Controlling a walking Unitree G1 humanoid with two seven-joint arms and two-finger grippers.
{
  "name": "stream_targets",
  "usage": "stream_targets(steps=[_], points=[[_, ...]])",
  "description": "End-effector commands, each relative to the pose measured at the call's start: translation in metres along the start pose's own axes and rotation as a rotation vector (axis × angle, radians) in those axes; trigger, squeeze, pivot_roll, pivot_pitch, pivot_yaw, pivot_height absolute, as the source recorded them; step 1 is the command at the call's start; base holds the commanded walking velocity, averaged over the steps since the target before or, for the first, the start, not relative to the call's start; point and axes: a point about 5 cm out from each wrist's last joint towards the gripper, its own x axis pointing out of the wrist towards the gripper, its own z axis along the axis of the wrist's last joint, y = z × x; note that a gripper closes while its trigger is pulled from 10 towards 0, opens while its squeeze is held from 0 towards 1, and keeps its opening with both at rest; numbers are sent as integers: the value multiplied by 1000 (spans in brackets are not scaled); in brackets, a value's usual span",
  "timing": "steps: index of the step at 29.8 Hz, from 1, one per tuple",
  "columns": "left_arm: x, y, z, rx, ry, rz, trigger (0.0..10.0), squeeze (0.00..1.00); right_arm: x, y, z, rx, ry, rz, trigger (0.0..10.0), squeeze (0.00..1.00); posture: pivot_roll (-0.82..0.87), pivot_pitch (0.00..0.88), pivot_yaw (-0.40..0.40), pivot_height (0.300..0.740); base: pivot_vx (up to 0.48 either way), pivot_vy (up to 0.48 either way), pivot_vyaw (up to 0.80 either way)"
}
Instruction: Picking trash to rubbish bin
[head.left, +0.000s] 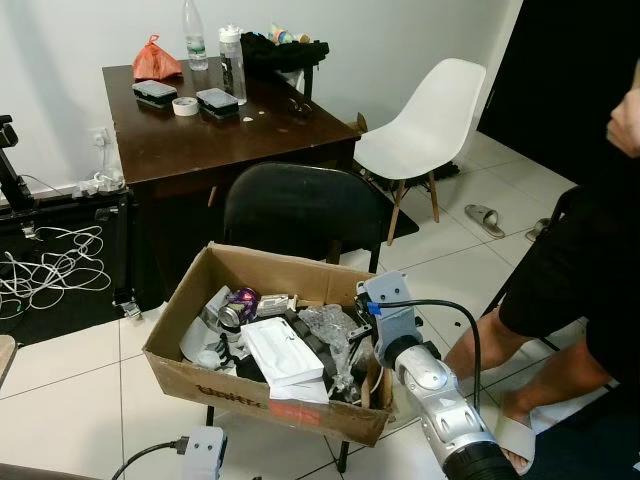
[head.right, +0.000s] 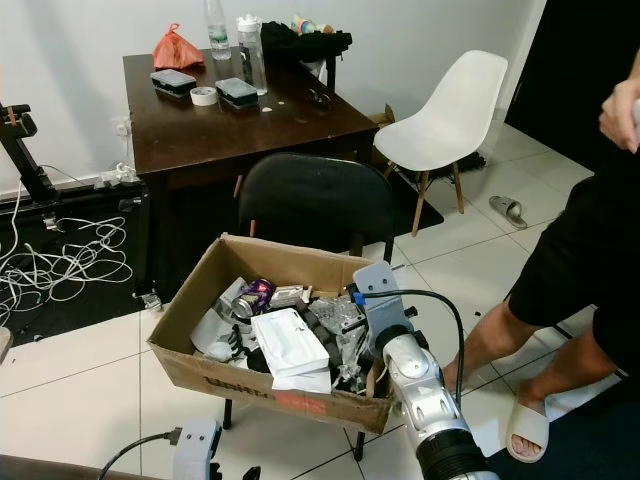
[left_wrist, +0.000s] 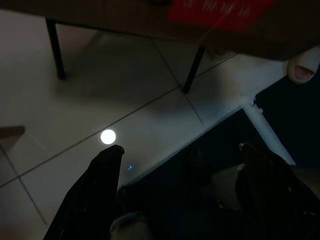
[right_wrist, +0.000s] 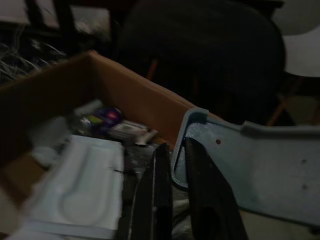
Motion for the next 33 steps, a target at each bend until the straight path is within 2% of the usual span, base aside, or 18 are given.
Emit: stream_targets(steps=[1,9,12,13,14,18,19,21,22,25,26,27,28,29,30,32,33], points=[[-5,3,-12,3,45,14,10000,0,-4,3,-7,47,1,17,10000,1000,-137,162,40,740,0,0,0],[-7,8,-13,26,55,52,10000,0,-6,0,-10,80,-14,18,10000,1000,-140,156,43,740,0,0,0],[-5,8,-10,29,52,61,10000,0,-11,-5,-19,71,18,1,10000,1000,-147,152,40,740,0,0,0],[-5,7,-10,26,53,62,10000,0,-13,-7,-23,73,31,-1,10000,714,-149,151,38,740,0,0,0],[-4,7,-9,23,54,65,10000,0,-16,-11,-31,75,60,-18,10000,0,-150,148,36,740,0,0,0],[-2,6,-5,28,46,81,10000,0,-44,-40,-72,31,236,-163,10000,0,-149,149,29,740,0,0,0],[-1,6,-4,35,42,82,10000,0,-57,-53,-84,42,290,-228,10000,0,-148,149,27,740,0,0,0],[-1,6,-3,42,36,83,10000,0,-76,-69,-99,67,354,-319,10000,0,-147,151,26,740,0,0,0],[-1,6,-3,42,36,83,10000,0,-76,-69,-99,67,354,-319,10000,0,-147,151,26,740,0,0,0],[-3,10,-2,21,26,97,10000,0,-119,-103,-122,47,481,-501,10000,0,-146,154,24,740,0,0,0],[-4,12,-3,15,23,101,10000,0,-141,-116,-131,42,543,-584,10000,0,-146,154,24,740,0,0,0],[-4,12,-3,15,23,101,10000,0,-141,-116,-131,42,543,-584,10000,0,-146,154,24,740,0,0,0],[-5,13,-2,-2,13,103,10000,0,-165,-126,-141,50,612,-662,10000,0,-147,156,23,740,0,0,0],[-5,13,-2,-2,13,103,10000,0,-165,-126,-141,50,612,-662,10000,0,-147,156,23,740,0,0,0],[-5,16,3,-38,-24,102,10000,0,-211,-128,-163,69,776,-756,10000,0,-136,167,20,740,0,0,0],[-4,17,7,-58,-50,102,10000,0,-237,-117,-179,87,888,-766,10000,0,-128,169,14,740,0,0,0],[-4,17,7,-62,-57,101,10000,0,-244,-112,-183,96,921,-762,10000,0,-128,169,14,740,0,0,0]])
